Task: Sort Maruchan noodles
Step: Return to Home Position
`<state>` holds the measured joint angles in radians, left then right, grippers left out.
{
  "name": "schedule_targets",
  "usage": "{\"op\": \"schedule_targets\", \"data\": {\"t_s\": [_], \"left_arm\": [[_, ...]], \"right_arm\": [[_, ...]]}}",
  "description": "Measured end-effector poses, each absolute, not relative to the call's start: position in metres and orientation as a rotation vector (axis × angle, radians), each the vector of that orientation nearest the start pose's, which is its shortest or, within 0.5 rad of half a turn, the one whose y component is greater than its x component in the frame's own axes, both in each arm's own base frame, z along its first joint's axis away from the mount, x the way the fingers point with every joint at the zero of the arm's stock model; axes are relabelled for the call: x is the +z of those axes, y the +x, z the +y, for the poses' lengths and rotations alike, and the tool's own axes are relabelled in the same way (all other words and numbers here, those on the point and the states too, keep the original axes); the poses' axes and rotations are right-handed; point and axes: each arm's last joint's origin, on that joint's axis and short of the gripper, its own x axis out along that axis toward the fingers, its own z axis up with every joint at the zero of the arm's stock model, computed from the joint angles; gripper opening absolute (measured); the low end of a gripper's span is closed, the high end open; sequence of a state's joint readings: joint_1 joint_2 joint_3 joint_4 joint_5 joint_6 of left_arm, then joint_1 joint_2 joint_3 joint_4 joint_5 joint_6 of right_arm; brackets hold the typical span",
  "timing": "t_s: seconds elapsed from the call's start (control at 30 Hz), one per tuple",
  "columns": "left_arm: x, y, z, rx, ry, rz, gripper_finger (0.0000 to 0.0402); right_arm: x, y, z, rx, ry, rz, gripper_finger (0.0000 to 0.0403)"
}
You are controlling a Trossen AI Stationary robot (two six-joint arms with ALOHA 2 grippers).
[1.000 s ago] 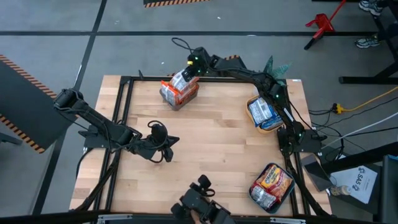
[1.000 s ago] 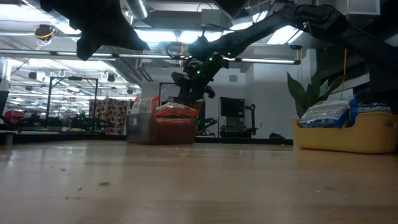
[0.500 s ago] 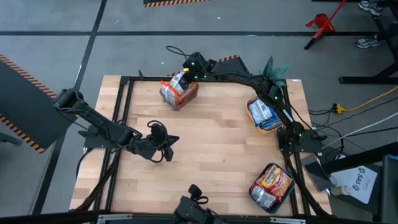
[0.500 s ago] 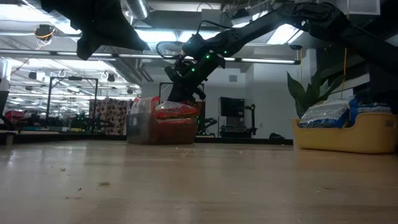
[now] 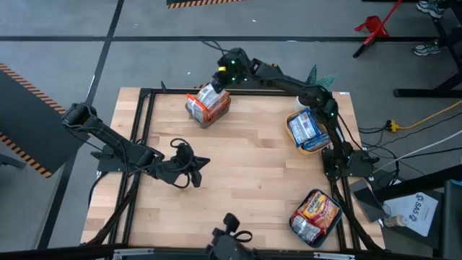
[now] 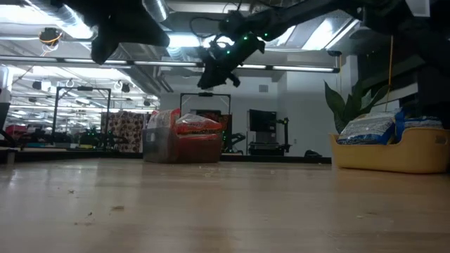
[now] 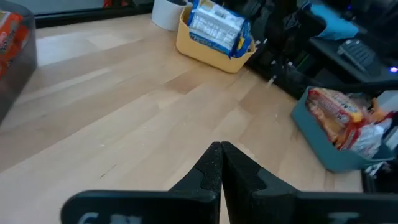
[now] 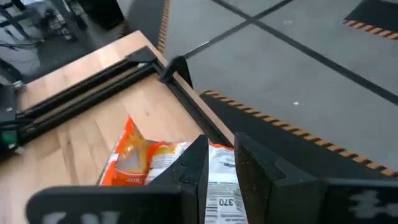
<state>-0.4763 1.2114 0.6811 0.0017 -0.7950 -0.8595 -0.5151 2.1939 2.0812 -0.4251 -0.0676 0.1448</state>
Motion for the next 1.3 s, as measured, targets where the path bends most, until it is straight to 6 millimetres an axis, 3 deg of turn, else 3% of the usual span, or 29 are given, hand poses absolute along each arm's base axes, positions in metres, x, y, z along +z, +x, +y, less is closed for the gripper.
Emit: {"op": "schedule_targets", "data": {"t_s": [0.1,0.2,0.3,0.37,0.47,0.6,0.73,0.83,0.97,1.13,1.3], "left_arm": [[0.244,0.229,-0.095,0.433,-0.532,0.208,0.0000],[0.284,0.228,-0.093,0.338,-0.443,0.108,0.0000],[0.328,0.218,-0.082,0.298,-0.307,0.020,0.0000],[0.355,0.208,-0.073,0.274,-0.235,-0.044,0.0000],[0.384,0.185,-0.055,0.262,-0.164,-0.138,0.0000],[0.393,0.156,-0.032,0.237,-0.174,-0.181,0.0000],[0.386,0.135,-0.013,0.209,-0.230,-0.149,0.0000],[0.375,0.123,-0.005,0.179,-0.263,-0.119,0.0000],[0.353,0.113,0.001,0.137,-0.299,-0.098,0.0000],[0.319,0.105,0.004,0.110,-0.363,-0.062,0.0000],[0.281,0.099,0.006,0.139,-0.401,-0.034,0.0000]], "right_arm": [[0.318,0.439,-0.240,-0.284,0.314,0.438,0.0065],[0.370,0.418,-0.222,-0.092,0.267,0.323,0.0065],[0.447,0.367,-0.196,-0.044,0.154,0.181,0.0065],[0.485,0.329,-0.178,-0.047,0.040,0.139,0.0065],[0.510,0.278,-0.149,-0.041,-0.125,0.205,0.0065],[0.522,0.221,-0.114,0.012,-0.186,0.258,0.0065],[0.496,0.174,-0.102,-0.050,-0.099,0.290,0.0065],[0.453,0.148,-0.091,-0.124,-0.026,0.269,0.0065],[0.388,0.112,-0.067,-0.220,0.039,0.096,0.0065],[0.305,0.086,-0.051,-0.272,0.231,-0.074,0.0065],[0.249,0.073,-0.041,-0.251,0.378,-0.161,0.0065]]}}
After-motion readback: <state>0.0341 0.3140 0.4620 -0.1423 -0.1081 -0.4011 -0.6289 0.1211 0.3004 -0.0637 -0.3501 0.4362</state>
